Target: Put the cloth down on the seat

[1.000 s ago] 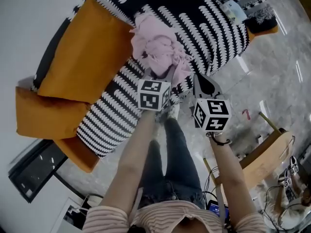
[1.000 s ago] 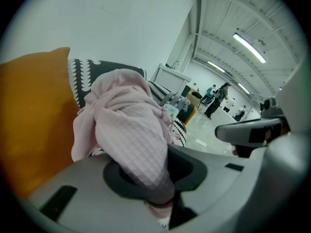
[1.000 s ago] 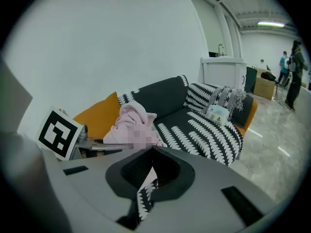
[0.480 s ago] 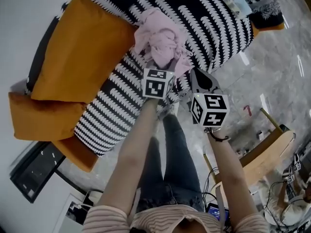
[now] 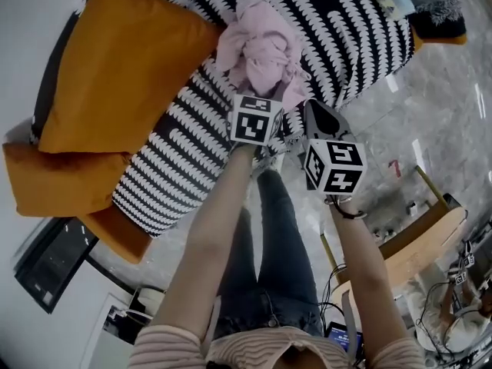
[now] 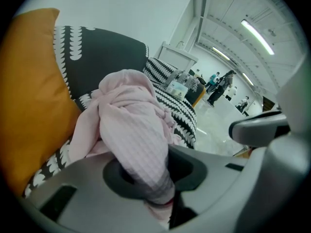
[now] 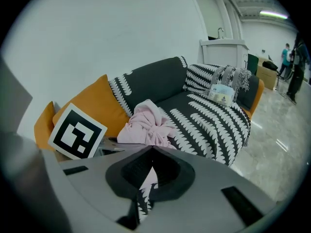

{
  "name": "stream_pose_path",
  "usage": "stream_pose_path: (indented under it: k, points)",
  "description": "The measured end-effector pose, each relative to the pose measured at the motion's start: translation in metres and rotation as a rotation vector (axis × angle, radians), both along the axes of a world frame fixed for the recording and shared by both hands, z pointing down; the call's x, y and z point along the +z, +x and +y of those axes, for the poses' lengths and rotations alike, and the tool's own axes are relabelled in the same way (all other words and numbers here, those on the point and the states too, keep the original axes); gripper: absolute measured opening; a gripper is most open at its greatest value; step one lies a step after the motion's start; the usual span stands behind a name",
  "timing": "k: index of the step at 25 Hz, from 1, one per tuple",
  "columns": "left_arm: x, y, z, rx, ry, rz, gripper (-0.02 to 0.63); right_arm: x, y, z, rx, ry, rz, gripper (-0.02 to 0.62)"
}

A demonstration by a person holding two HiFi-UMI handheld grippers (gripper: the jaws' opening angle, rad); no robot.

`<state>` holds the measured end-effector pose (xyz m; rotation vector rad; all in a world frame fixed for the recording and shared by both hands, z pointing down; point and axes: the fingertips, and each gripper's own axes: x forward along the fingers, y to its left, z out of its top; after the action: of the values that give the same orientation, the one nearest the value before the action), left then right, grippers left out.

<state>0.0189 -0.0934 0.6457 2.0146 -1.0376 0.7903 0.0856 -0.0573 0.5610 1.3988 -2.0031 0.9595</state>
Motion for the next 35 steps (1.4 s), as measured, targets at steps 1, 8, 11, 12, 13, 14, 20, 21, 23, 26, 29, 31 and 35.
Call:
stream_pose_path:
  k: [1,8,11,12,13,14,20,21,23,26,29,31,35]
  points:
    - [0.004,0.001,-0.002,-0.003,-0.003,0.001,0.114,0.005,0.0,-0.001,-0.006,-0.008,0.004,0.008]
    - [0.01,0.01,-0.017,0.021,-0.006,-0.019,0.117,0.009,0.003,-0.01,-0.009,-0.03,0.002,0.008]
    - [0.01,0.012,-0.021,0.01,-0.006,-0.013,0.123,0.008,0.006,-0.013,-0.001,-0.024,-0.001,0.008]
    - [0.01,0.012,-0.02,0.005,-0.015,-0.011,0.124,0.009,0.009,-0.013,0.003,-0.025,0.0,0.008]
    - [0.01,0.013,-0.019,-0.001,-0.026,-0.01,0.127,0.01,0.011,-0.012,0.006,-0.03,0.002,0.008]
    - [0.011,0.013,-0.017,-0.008,-0.036,-0.011,0.13,0.01,0.013,-0.011,0.007,-0.034,0.005,0.008]
    - [0.013,0.015,-0.019,-0.034,-0.038,-0.032,0.153,0.009,0.018,-0.012,0.007,-0.02,0.01,0.008]
    - [0.014,0.017,-0.019,-0.037,-0.044,-0.035,0.158,0.01,0.019,-0.011,0.007,-0.023,0.011,0.008]
    - [0.017,0.019,-0.017,-0.045,-0.057,-0.04,0.172,0.01,0.019,-0.01,0.008,-0.03,0.01,0.008]
    - [0.018,0.018,-0.018,-0.07,-0.059,-0.047,0.186,0.008,0.016,-0.011,0.01,-0.026,0.004,0.008]
    - [0.01,0.013,-0.018,-0.09,-0.056,-0.062,0.217,-0.002,0.012,-0.012,0.012,-0.005,0.0,0.008]
    - [0.006,0.009,-0.016,-0.097,-0.056,-0.069,0.236,-0.007,0.011,-0.01,0.013,0.0,0.0,0.008]
    - [-0.003,0.003,-0.008,-0.105,-0.054,-0.054,0.242,-0.013,0.009,-0.006,0.022,0.008,0.008,0.008]
